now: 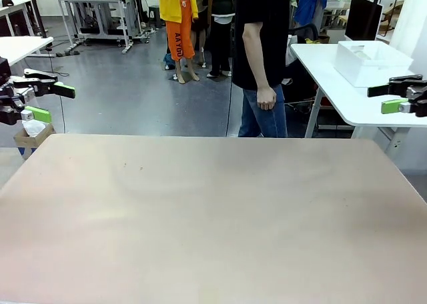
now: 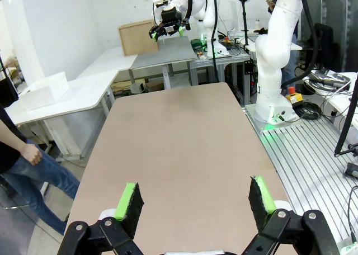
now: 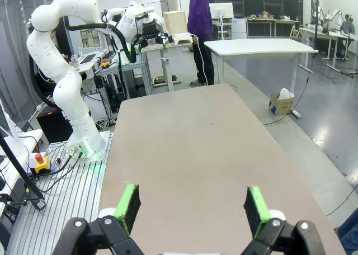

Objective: Stack the cups and store them in the basket.
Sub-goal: Place the stack of Reusable plastic cups into the Pantry Basket.

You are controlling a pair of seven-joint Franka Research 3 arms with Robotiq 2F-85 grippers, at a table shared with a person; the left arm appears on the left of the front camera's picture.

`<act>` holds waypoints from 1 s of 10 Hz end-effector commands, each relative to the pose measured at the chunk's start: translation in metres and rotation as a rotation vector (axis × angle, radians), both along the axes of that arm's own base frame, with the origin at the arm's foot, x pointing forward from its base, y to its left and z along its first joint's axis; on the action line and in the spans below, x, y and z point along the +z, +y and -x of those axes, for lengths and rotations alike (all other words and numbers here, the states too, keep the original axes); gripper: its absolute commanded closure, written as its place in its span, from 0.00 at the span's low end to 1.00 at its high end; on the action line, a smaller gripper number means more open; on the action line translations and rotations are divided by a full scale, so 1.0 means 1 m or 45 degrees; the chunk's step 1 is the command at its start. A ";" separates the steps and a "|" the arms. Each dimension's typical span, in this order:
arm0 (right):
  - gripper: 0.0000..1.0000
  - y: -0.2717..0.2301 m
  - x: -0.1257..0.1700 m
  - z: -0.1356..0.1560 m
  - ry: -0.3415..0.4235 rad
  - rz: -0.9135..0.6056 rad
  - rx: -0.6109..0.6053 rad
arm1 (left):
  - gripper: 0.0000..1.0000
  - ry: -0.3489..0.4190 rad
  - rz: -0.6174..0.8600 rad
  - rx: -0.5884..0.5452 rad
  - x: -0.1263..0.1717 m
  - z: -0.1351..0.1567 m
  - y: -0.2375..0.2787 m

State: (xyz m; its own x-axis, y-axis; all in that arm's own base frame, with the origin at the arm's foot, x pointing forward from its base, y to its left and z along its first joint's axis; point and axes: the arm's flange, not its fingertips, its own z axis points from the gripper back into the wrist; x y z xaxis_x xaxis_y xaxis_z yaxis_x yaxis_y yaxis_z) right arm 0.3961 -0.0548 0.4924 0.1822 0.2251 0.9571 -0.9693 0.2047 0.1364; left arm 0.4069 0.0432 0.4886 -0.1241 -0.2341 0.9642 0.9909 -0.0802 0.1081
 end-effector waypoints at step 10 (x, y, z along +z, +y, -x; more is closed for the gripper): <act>0.00 0.001 0.005 0.001 0.001 0.012 -0.016 | 0.00 -0.003 0.000 -0.003 0.001 0.001 -0.001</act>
State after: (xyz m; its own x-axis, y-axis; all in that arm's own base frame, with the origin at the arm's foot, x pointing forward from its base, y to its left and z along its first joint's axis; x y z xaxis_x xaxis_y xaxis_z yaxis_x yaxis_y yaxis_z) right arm 0.3961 -0.0548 0.4924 0.1822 0.2251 0.9571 -0.9693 0.2047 0.1364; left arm 0.4069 0.0432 0.4886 -0.1241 -0.2341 0.9642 0.9909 -0.0802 0.1081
